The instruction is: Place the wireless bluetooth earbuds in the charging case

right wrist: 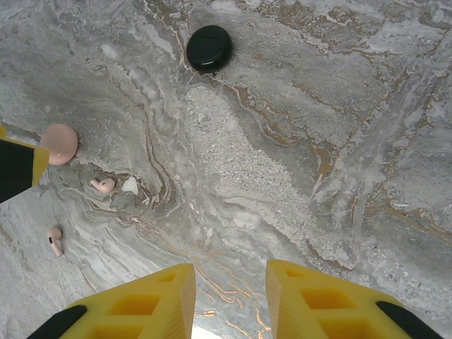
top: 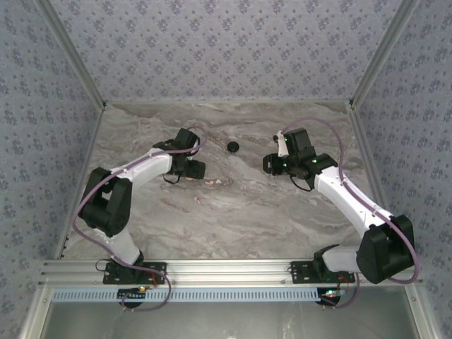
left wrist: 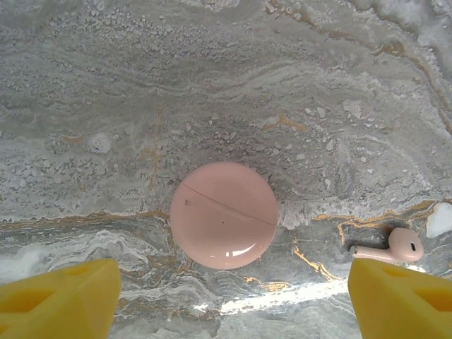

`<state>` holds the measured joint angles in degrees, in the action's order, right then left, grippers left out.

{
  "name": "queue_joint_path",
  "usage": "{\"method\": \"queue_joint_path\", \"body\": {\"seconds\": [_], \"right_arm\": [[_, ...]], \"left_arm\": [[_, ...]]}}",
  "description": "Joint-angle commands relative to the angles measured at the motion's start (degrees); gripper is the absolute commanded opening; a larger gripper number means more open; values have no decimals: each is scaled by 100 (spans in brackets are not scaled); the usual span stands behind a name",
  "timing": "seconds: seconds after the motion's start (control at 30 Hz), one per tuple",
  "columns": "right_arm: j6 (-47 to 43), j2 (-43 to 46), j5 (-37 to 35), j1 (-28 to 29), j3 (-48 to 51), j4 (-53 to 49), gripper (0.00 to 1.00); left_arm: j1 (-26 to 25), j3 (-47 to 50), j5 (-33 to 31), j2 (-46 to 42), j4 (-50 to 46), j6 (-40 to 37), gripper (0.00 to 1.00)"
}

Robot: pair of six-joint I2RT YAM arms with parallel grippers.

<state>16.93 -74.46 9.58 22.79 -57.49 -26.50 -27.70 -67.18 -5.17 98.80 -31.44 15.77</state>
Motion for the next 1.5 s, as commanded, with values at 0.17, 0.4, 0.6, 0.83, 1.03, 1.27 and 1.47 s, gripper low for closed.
{"method": "queue_joint_path", "body": {"seconds": [0.17,0.4,0.6,0.83,1.03,1.27,1.47], "right_arm": [[-4,-28,-133,61,-25,-145,33],[-10,-27,-202,77,-51,-198,33],[-41,-25,-266,72,-107,-280,33],[-41,-25,-299,74,-119,-301,33],[-58,-26,-295,77,-146,-328,34],[-58,-7,-347,77,-149,-357,34],[-44,28,-426,72,-50,-326,33]], "left_arm": [[183,-361,250,570,-150,-294,83],[301,-575,401,925,-179,-362,79],[327,-767,462,1178,-256,-401,75],[328,-771,646,1237,-291,-309,72],[326,-771,667,1333,-329,-294,65],[250,-771,595,1194,-437,-199,52],[48,-848,321,882,-577,43,48]]}}
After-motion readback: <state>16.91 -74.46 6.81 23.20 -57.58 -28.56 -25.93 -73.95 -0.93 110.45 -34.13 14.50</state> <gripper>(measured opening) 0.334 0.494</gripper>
